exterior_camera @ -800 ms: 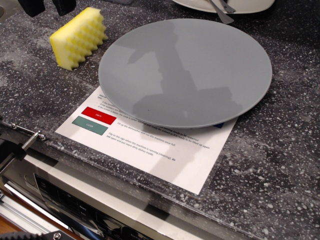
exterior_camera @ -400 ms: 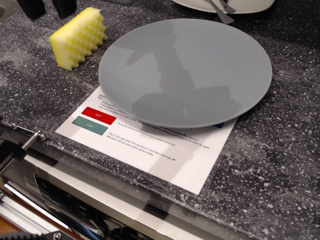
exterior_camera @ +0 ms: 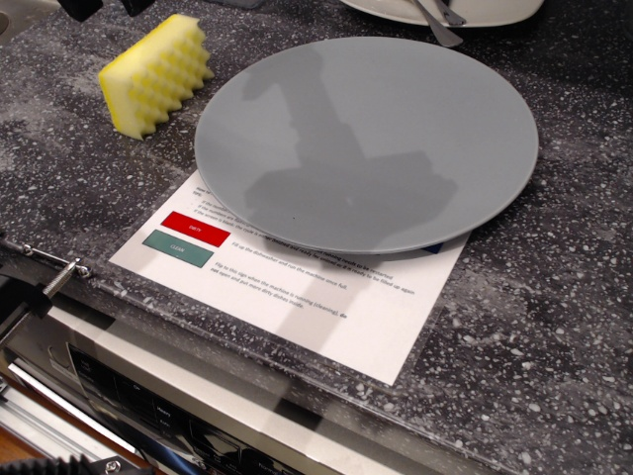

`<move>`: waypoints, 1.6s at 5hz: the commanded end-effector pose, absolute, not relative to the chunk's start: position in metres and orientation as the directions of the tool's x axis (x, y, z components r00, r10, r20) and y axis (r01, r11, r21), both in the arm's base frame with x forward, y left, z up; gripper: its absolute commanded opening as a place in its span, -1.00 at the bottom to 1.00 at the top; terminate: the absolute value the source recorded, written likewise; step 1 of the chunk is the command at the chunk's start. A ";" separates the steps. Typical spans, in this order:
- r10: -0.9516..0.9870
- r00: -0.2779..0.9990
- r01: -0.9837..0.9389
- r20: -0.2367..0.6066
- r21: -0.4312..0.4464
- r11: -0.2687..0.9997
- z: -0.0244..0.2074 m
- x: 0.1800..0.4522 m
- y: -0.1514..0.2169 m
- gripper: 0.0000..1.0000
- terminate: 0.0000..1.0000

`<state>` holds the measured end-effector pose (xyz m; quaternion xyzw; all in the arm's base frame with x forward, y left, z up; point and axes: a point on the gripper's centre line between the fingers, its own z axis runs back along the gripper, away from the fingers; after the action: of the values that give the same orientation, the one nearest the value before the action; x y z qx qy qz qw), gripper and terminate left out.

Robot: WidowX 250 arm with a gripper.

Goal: Pick up sponge and wipe plate

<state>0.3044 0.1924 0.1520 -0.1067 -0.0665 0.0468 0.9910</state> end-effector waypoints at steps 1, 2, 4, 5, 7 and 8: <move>0.086 0.965 -0.053 0.248 -0.135 0.989 0.161 0.333 0.209 1.00 -1.00; 0.073 0.965 -0.057 0.251 -0.073 0.996 0.139 0.341 0.209 1.00 -1.00; 0.091 0.953 -0.095 0.288 -0.001 0.995 0.120 0.360 0.220 1.00 -1.00; 0.091 0.949 -0.111 0.302 0.052 0.992 0.108 0.363 0.227 1.00 -1.00; 0.104 0.958 -0.137 0.267 0.108 0.985 0.100 0.366 0.234 -1.00 -1.00; 0.120 0.957 -0.148 0.265 0.086 0.985 0.108 0.366 0.229 -1.00 -1.00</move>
<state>0.3612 0.2206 0.0842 0.0254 -0.0971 0.0714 0.9924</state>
